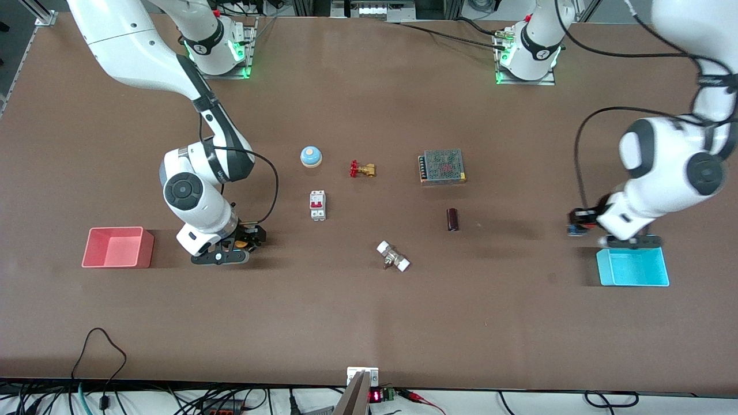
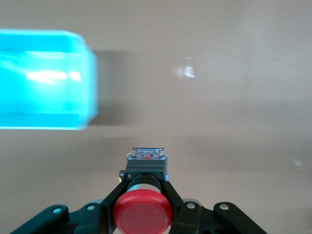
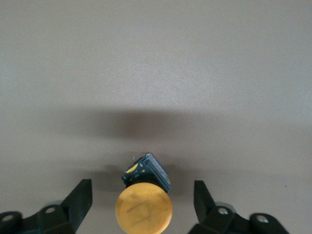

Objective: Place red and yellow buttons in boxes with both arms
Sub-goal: 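Carry the yellow button toward the pink box while the left gripper carries red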

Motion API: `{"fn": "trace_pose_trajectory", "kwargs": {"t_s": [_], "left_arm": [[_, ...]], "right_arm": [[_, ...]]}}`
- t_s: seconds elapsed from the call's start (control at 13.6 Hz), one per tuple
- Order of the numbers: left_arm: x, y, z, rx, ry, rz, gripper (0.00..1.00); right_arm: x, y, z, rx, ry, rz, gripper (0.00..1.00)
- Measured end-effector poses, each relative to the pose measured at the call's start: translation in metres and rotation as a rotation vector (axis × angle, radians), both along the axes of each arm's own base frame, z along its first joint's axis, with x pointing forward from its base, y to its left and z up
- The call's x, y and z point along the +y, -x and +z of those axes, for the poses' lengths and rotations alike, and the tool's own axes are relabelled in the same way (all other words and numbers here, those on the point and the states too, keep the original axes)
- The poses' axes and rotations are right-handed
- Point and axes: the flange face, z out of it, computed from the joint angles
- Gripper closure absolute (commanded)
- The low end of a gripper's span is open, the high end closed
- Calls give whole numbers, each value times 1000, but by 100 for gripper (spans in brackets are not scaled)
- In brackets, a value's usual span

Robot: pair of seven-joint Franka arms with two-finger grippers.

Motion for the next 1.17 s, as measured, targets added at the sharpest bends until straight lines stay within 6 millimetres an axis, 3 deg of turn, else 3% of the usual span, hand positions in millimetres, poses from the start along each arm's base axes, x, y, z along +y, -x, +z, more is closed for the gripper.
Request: {"fn": "trace_pose_trajectory", "kwargs": {"t_s": [0.22, 0.37, 0.59, 0.81, 1.03, 1.17], "left_arm": [[60, -5, 16, -35, -25, -26, 93], [74, -11, 13, -41, -29, -52, 93], [80, -34, -4, -42, -33, -64, 93], [99, -46, -30, -28, -34, -43, 93], [115, -59, -35, -44, -42, -32, 93], [116, -63, -42, -41, -41, -33, 93]], "right_arm": [[0, 0, -1, 3, 1, 20, 50], [-1, 0, -2, 4, 3, 41, 62], [-2, 0, -2, 4, 4, 50, 76], [-4, -1, -2, 2, 4, 60, 79], [-12, -8, 4, -9, 5, 73, 79], [-32, -21, 27, -13, -9, 80, 79]]}}
